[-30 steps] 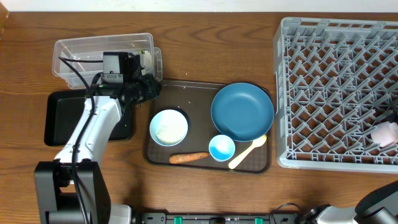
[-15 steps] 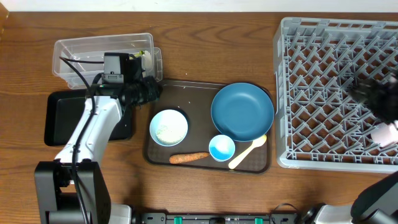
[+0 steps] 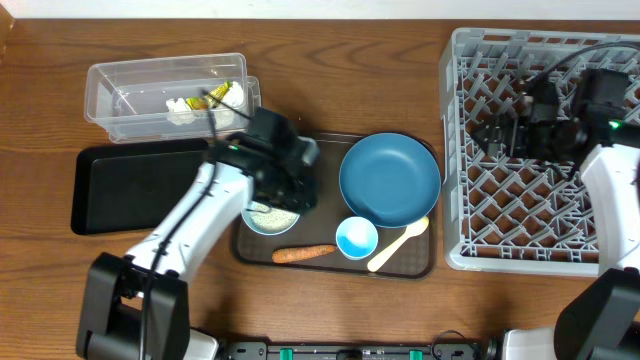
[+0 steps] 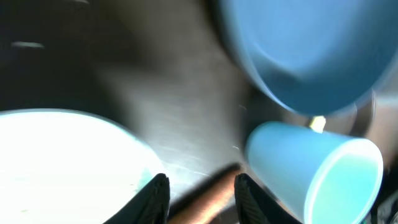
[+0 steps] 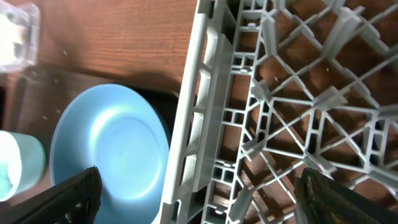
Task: Sort waste into correct bins and load items into the dishwasher rack
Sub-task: 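Reach the left gripper to the small blue cup and grasp it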
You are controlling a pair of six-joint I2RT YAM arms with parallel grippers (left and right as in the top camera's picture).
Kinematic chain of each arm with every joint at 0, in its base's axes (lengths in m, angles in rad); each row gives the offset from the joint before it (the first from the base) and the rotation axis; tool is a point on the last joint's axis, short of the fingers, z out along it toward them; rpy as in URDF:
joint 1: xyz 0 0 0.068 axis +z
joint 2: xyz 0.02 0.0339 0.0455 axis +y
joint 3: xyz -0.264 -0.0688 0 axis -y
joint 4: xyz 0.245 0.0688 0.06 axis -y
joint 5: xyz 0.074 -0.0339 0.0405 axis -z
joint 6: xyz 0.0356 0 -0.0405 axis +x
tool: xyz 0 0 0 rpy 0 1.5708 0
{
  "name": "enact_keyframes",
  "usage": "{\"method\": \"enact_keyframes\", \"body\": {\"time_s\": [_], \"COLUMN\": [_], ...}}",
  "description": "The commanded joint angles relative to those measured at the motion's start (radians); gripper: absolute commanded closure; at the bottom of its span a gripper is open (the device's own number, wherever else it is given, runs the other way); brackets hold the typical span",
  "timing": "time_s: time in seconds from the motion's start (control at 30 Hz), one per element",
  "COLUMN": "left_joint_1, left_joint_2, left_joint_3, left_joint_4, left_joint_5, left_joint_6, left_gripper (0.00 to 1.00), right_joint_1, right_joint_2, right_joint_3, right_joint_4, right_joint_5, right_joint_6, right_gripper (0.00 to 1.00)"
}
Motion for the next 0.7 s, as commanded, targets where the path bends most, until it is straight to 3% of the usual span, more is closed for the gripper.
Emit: {"method": "enact_keyframes", "body": {"time_s": [0.0, 0.4, 0.67], "left_joint_1": [-0.055, -0.169, -0.173], "left_joint_2": [-0.026, -0.097, -0.162], "left_joint_3": [0.009, 0.009, 0.008], "left_joint_4": [-0.014, -0.079, -0.089], "left_joint_5": [-0.027, -0.066, -0.066], "left_joint_6": [0.071, 0.133, 0.132], "left_gripper": [0.62, 0.54, 0.48], "right_joint_1": [0.036, 0.045, 0.045], "right_joint_2": [0.001, 0.001, 0.001], "right_joint_3": [0.016, 0.016, 0.016], "right_joint_4": [0.005, 0.008, 0.009], "right_joint_5": [0.072, 0.077, 0.077], "right_joint_6": [-0.018, -0.018, -0.017], "right_gripper": [0.01, 0.01, 0.01]}}
